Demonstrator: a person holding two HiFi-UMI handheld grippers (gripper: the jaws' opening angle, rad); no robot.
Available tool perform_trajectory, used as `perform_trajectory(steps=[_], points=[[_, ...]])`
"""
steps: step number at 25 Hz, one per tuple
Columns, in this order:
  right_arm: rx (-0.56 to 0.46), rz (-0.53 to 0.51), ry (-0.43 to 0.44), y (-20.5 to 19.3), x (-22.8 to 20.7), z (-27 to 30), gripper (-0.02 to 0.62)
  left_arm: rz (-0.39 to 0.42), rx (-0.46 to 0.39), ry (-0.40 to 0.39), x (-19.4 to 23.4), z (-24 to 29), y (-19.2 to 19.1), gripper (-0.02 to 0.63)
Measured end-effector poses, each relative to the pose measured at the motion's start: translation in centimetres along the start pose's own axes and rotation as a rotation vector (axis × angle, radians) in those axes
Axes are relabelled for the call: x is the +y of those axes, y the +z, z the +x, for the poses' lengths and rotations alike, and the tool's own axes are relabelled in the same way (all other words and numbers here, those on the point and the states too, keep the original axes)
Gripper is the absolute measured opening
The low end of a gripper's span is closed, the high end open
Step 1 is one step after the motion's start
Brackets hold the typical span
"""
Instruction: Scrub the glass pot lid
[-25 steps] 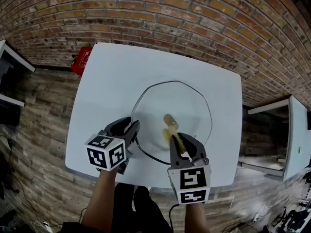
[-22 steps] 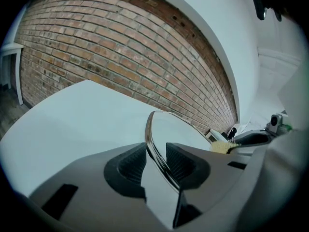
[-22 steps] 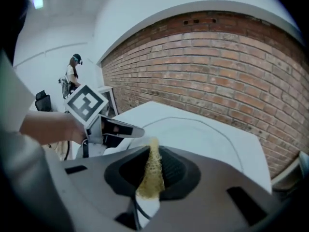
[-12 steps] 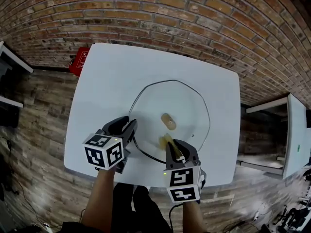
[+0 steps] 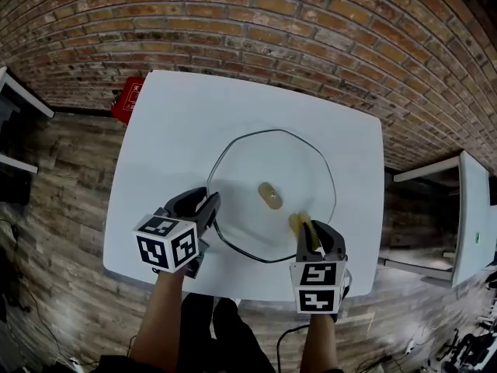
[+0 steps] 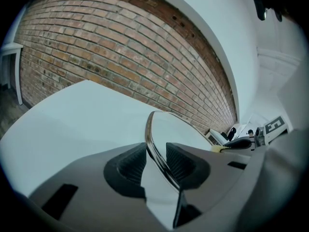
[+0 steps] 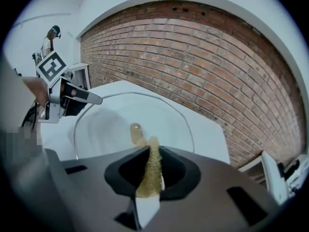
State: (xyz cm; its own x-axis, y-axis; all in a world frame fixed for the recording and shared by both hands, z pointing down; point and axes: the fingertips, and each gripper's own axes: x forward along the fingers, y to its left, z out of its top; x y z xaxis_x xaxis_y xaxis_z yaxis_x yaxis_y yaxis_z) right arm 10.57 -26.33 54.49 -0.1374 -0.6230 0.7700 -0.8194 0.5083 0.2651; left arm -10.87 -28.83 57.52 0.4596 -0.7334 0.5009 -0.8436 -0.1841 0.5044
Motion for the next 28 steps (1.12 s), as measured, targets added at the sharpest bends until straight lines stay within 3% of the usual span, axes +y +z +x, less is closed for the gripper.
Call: perform_trajectory(steps=[14,19,24,28], points=[[-0.259,0.128,-0.054,2.9,-1.0,-2.0,0.059,0.076,-0.058,0.016,0.0,-1.2,1.5,0.13],[-0.331,0.16,-0.049,4.0,-1.0,-2.9,0.06,0.152,-0.099,0.033,-0.8,-2.2,2.7,0.123],[-0.401,0.195,-0.057,5.2,-1.5,-4.3,0.058,0.284,-0.142,0.051,-2.7,-3.2,4.3,0.123],[-0.439,0.205,-0.076,5.9,-1.8,-5.6,0.059,0.334,-0.186,0.038,-4.3,-4.1,5.5,0.118]])
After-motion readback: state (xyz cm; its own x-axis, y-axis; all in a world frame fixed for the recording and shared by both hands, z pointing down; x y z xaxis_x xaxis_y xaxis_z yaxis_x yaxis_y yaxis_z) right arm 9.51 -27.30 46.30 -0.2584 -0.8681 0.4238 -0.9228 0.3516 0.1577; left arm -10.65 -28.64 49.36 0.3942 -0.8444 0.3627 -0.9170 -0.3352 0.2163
